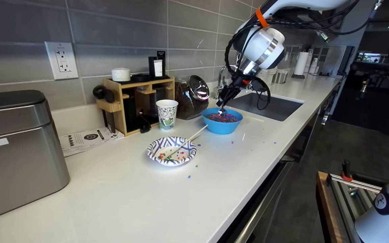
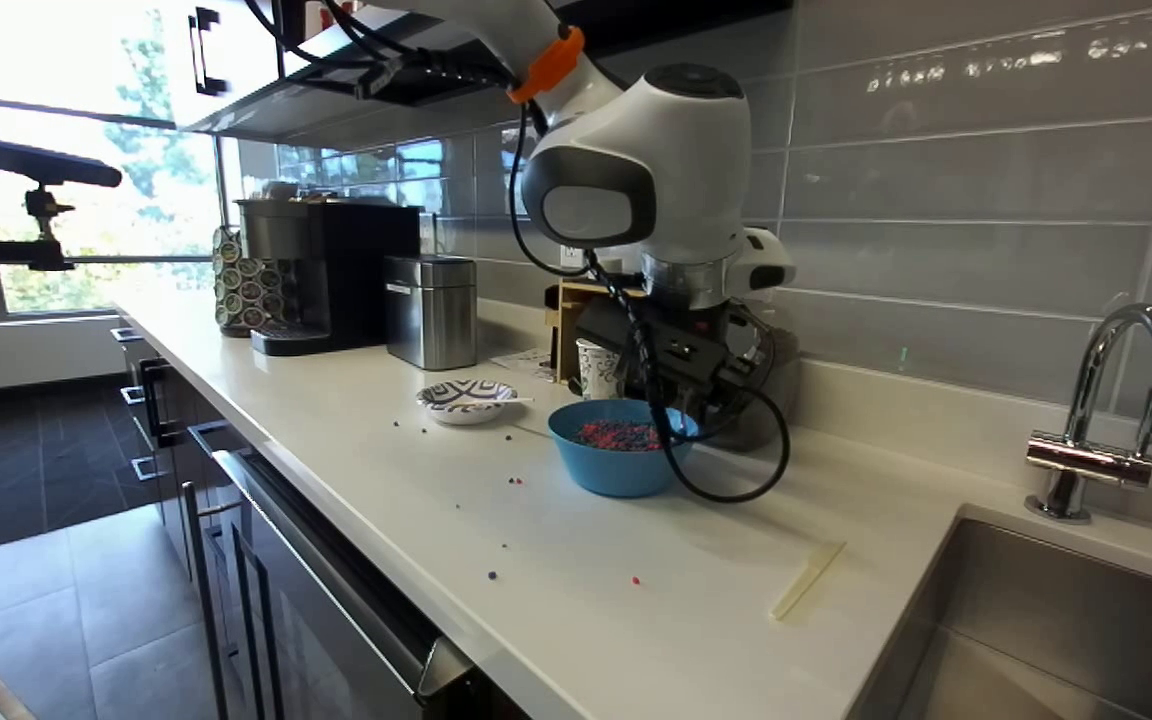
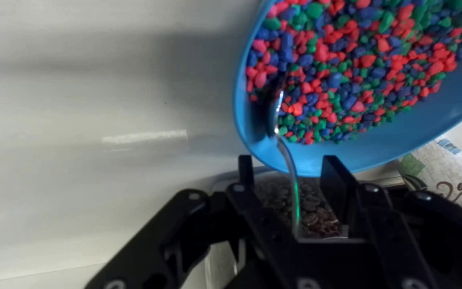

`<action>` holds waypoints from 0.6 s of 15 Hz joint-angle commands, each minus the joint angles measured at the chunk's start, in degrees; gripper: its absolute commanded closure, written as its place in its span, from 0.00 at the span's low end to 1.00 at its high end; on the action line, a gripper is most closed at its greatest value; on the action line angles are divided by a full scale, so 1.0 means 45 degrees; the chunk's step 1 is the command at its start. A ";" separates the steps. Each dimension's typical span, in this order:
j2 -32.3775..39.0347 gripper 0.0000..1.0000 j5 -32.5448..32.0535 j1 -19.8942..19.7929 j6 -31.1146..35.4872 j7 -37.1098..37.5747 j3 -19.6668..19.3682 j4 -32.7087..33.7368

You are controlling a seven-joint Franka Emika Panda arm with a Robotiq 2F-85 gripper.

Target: Scoop up the contents of the blue bowl and put them into the white bowl

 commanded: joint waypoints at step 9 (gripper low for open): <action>-0.1024 0.52 -0.0706 -0.3412 0.0081 0.0275 0.3603 -0.0417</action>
